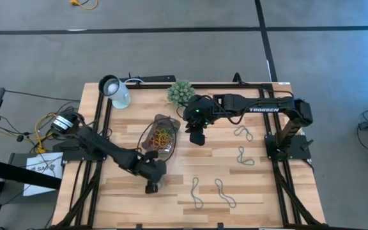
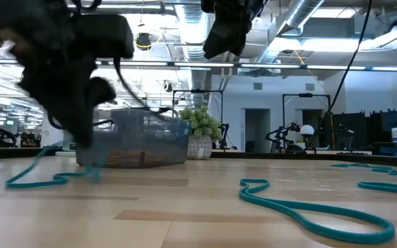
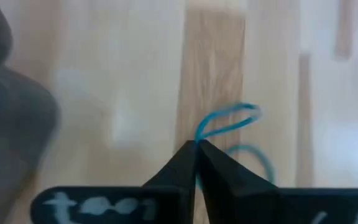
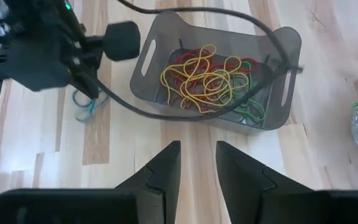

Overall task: Pick and place items into bin
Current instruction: Put the blue rubber band into the black bin

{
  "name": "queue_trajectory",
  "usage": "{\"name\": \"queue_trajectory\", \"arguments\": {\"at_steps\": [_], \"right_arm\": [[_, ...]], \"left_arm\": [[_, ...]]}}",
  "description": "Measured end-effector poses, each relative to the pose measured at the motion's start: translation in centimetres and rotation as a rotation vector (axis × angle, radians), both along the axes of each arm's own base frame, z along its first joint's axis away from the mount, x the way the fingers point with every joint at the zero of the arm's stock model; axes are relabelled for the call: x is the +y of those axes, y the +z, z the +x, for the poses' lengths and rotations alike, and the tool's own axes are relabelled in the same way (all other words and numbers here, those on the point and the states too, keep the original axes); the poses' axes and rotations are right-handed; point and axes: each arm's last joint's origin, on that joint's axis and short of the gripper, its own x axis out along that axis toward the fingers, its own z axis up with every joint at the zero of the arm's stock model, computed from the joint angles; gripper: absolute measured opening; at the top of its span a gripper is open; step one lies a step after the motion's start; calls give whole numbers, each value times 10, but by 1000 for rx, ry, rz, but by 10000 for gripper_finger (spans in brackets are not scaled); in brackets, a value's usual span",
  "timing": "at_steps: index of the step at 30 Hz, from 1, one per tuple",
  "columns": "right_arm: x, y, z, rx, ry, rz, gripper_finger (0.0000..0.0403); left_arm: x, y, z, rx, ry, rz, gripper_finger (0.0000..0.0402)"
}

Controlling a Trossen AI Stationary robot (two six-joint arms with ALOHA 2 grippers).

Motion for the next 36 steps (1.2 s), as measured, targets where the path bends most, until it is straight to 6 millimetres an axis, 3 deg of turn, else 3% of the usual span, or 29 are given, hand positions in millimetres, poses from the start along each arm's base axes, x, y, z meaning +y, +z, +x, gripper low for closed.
{"name": "queue_trajectory", "arguments": {"at_steps": [6,13,18,21,25,31,36], "right_arm": [[14,3,-11,69,-6,35,95],[39,22,-41,142,-9,6,95],[57,46,-76,145,-17,-65,95],[69,60,-102,104,-39,-160,95],[84,57,-135,1,-50,-259,95],[97,13,-172,-158,-35,-161,95],[91,-32,-200,-207,-192,-70,95]], "left_arm": [[16,54,-18,-152,98,53,1],[50,135,-65,-339,297,274,0],[74,158,-84,-431,399,311,0],[81,152,-82,-410,409,298,0],[85,120,-70,-285,413,344,0],[95,84,-42,-183,324,327,0],[104,65,-14,-171,197,263,0]]}}
